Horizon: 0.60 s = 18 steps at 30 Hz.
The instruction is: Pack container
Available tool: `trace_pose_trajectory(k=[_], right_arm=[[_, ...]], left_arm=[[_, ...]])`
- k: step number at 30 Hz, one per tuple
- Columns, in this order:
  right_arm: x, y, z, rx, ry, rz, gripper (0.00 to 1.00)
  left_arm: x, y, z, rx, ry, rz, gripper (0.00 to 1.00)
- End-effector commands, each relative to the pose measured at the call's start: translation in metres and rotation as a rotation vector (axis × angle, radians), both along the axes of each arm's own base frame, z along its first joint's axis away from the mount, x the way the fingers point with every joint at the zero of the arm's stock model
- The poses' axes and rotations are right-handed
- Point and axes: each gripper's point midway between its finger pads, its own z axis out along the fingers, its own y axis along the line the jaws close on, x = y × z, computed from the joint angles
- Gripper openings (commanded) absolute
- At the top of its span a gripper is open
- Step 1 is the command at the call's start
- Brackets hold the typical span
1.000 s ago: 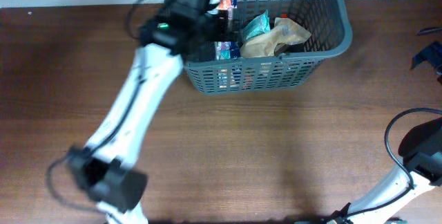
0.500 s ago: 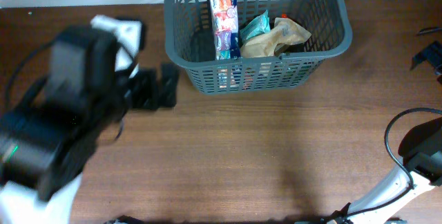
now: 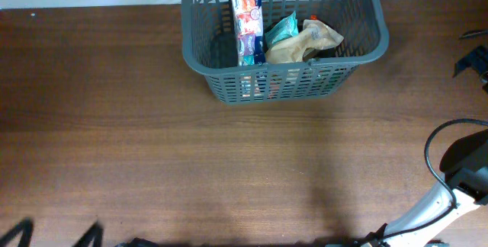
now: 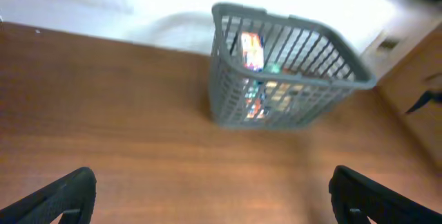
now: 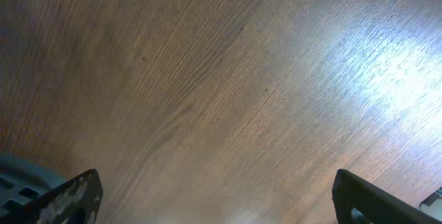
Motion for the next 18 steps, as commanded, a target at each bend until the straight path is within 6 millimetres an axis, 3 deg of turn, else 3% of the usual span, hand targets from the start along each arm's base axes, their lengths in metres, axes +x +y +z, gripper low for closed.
trace_pose_trajectory(k=[1,4,9,13,18], right_arm=[[-0.002,-0.001,-0.002,-0.007,0.013,0.004,0.99],[-0.002,-0.001,-0.002,-0.007,0.013,0.004,0.99],[-0.002,-0.001,-0.002,-0.007,0.013,0.004,0.99],[-0.002,-0.001,-0.002,-0.007,0.013,0.004,0.99],[-0.002,-0.001,-0.002,-0.007,0.013,0.004,0.99]], left_arm=[[-0.022,0.012,-0.008,-0.055,-0.041,0.039,0.99],[-0.042,0.017,-0.017,-0.074,-0.083,0.026,0.99],[-0.069,0.002,-0.023,-0.13,-0.125,-0.103,0.99],[-0.076,0.004,-0.018,-0.139,-0.152,-0.11,0.99],[-0.069,0.006,-0.024,-0.072,-0.142,-0.099,0.99]])
